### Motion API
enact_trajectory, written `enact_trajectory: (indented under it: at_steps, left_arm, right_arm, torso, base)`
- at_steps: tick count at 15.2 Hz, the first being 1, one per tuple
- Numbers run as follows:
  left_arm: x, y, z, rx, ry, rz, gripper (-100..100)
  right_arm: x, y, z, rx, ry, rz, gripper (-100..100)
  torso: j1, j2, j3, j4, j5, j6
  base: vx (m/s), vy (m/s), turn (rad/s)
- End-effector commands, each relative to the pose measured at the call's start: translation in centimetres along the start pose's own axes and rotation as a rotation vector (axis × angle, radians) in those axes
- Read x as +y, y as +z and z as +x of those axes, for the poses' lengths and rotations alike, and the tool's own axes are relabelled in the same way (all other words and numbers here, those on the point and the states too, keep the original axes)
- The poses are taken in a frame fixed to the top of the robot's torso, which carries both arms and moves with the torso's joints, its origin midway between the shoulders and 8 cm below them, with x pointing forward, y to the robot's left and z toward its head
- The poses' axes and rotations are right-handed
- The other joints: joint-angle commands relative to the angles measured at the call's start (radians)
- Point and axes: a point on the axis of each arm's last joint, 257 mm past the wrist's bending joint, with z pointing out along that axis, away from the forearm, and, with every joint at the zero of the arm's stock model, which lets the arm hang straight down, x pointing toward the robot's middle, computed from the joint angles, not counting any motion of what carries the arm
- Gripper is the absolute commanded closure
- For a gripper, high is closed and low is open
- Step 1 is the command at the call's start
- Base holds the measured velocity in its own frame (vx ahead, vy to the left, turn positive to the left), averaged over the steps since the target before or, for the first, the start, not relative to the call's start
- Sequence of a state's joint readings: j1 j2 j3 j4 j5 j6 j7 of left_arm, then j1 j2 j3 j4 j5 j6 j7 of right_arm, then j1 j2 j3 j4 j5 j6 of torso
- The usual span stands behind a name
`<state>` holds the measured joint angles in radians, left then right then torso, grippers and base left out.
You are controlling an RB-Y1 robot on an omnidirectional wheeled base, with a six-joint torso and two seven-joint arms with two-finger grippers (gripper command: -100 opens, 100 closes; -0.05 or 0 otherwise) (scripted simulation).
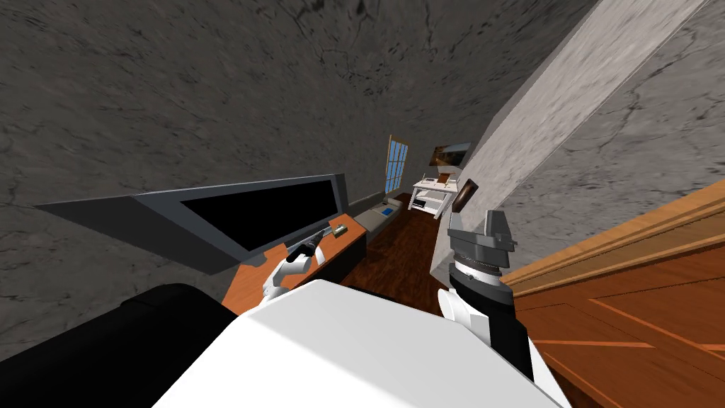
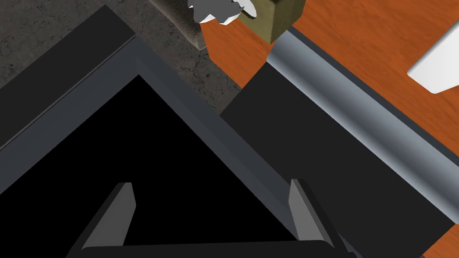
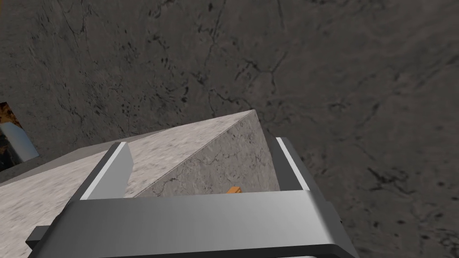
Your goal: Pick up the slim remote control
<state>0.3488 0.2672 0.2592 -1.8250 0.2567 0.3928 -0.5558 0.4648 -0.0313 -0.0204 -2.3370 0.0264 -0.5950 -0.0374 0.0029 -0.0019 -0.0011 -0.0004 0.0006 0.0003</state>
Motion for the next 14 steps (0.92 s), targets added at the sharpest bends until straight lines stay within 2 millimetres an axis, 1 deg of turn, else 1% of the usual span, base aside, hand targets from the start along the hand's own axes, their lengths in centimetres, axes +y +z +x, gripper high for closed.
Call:
enact_trajectory:
  at_steps: [1,2,4,5,7,8,10,11,12,13,14]
  left_arm:
    - [1.2,0.2,0.4,0.016,0.016,-0.036,-100]
    - [3.7,0.4,0.4,0.036,0.035,-0.099,-100]
    - [4.0,0.4,0.6,0.043,0.041,-0.11,-100]
    - [6.7,0.5,0.6,0.065,0.06,-0.173,-100]
    - [6.9,0.4,0.8,0.073,0.064,-0.182,-100]
    - [9.6,0.3,0.8,0.097,0.082,-0.244,-100]
    - [9.8,0.3,0.9,0.104,0.083,-0.252,-100]
    - [12.1,0.0,0.8,0.129,0.101,-0.309,-100]
    - [12.5,-0.1,1.0,0.136,0.1,-0.32,-100]
    - [14.4,-0.4,0.8,0.155,0.107,-0.365,-100]
    - [15.2,-0.6,1.2,0.17,0.113,-0.385,-100]
  right_arm:
    - [0.0,0.0,0.0,0.0,0.0,0.0,0]
    - [0.0,0.0,0.0,0.0,0.0,0.0,0]
    - [0.0,0.0,0.0,0.0,0.0,0.0,0]
    - [0.0,0.0,0.0,0.0,0.0,0.0,0]
    - [0.0,0.0,0.0,0.0,0.0,0.0,0]
    - [0.0,0.0,0.0,0.0,0.0,0.0,0]
    - [0.0,0.0,0.0,0.0,0.0,0.0,0]
    - [0.0,0.0,0.0,0.0,0.0,0.0,0]
    - [0.0,0.0,0.0,0.0,0.0,0.0,0]
    - [0.0,0.0,0.0,0.0,0.0,0.0,0]
    - [0.0,0.0,0.0,0.0,0.0,0.0,0]
  torso:
    - [0.0,0.0,0.0,0.0,0.0,0.0]
    - [0.0,0.0,0.0,0.0,0.0,0.0]
    - [0.0,-0.001,0.0,0.0,0.0,0.0]
    - [0.0,0.0,0.0,0.0,0.0,0.0]
    - [0.0,-0.001,-0.001,0.0,0.0,0.0]
    - [-0.001,-0.001,0.0,0.0,0.0,0.0]
    - [0.0,-0.001,-0.001,0.0,0.0,0.0]
    - [0.0,-0.001,-0.001,0.0,0.0,-0.001]
    - [0.0,-0.002,-0.001,0.0,0.0,0.0]
    - [0.0,-0.002,-0.001,0.0,0.0,0.0]
    - [0.001,-0.003,-0.002,-0.001,0.0,0.0]
  base:
    - [0.009,0.022,-0.063]
    - [0.018,0.024,-0.148]
    - [0.017,0.026,-0.12]
    - [0.025,0.02,-0.138]
    - [0.021,0.021,-0.131]
    - [0.025,0.027,-0.165]
    - [0.031,0.035,-0.112]
    - [0.035,0.027,-0.134]
    - [0.041,0.028,-0.131]
    - [0.053,0.035,-0.178]
    - [0.054,0.039,-0.167]
